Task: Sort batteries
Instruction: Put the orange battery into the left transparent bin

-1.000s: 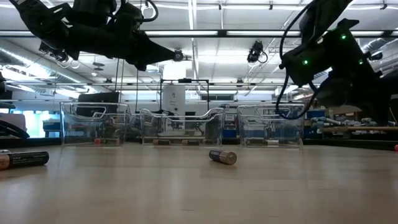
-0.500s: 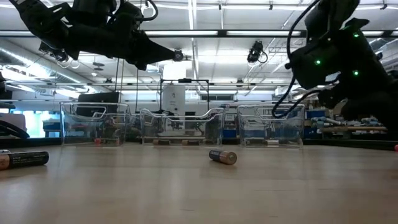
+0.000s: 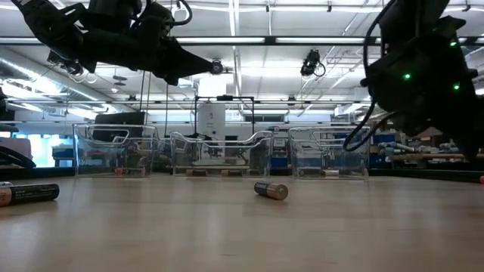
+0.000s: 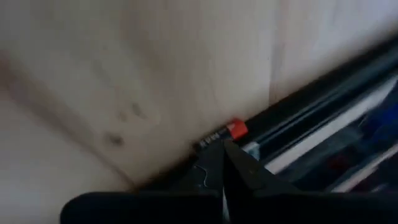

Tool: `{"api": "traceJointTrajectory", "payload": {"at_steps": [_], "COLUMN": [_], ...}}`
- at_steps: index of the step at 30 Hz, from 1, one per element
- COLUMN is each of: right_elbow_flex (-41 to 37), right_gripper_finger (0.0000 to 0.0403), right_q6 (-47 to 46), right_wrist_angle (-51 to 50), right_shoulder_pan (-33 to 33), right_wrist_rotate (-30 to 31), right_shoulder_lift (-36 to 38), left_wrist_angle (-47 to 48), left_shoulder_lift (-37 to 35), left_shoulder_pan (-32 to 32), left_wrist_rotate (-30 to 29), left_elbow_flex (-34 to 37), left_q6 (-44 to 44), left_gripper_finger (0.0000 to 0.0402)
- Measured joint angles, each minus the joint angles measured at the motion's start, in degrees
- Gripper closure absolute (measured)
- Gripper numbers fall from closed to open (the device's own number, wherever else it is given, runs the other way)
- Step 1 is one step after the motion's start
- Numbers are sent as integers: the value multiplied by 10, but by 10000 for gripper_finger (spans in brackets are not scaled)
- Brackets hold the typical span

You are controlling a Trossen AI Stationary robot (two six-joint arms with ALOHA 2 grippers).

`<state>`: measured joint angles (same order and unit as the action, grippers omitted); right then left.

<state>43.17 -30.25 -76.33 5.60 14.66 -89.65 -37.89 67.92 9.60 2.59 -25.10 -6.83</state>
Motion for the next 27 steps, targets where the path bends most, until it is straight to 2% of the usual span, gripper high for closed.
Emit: {"api": "traceJointTrajectory", "payload": {"at_steps": [3, 4, 8, 11, 13, 20, 27], "right_elbow_flex": [16, 18, 21, 30, 46, 78, 37], "right_gripper_finger": [394, 394, 394, 395, 395, 395, 395], "right_q6": [143, 164, 196, 213, 244, 438, 516], "right_wrist_angle": [-17, -21, -24, -28, -38, -49, -48], "right_shoulder_pan": [-22, -32, -92, -111, -105, -65, -93], "right_wrist_rotate": [-2, -4, -44, -69, -65, -23, 18], "right_shoulder_lift": [-16, -22, -49, -83, -108, -177, -211], "left_wrist_angle": [-3, -3, -3, -1, 0, 0, 1], "left_shoulder_lift": [0, 0, 0, 0, 0, 0, 0], "left_shoulder_pan": [0, 0, 0, 0, 0, 0, 0], "left_wrist_rotate": [0, 0, 0, 0, 0, 0, 0], "left_elbow_flex": [0, 0, 0, 0, 0, 0, 0], "left_q6": [0, 0, 0, -3, -3, -4, -4], "left_gripper_finger": [383, 383, 383, 383, 383, 383, 383]}}
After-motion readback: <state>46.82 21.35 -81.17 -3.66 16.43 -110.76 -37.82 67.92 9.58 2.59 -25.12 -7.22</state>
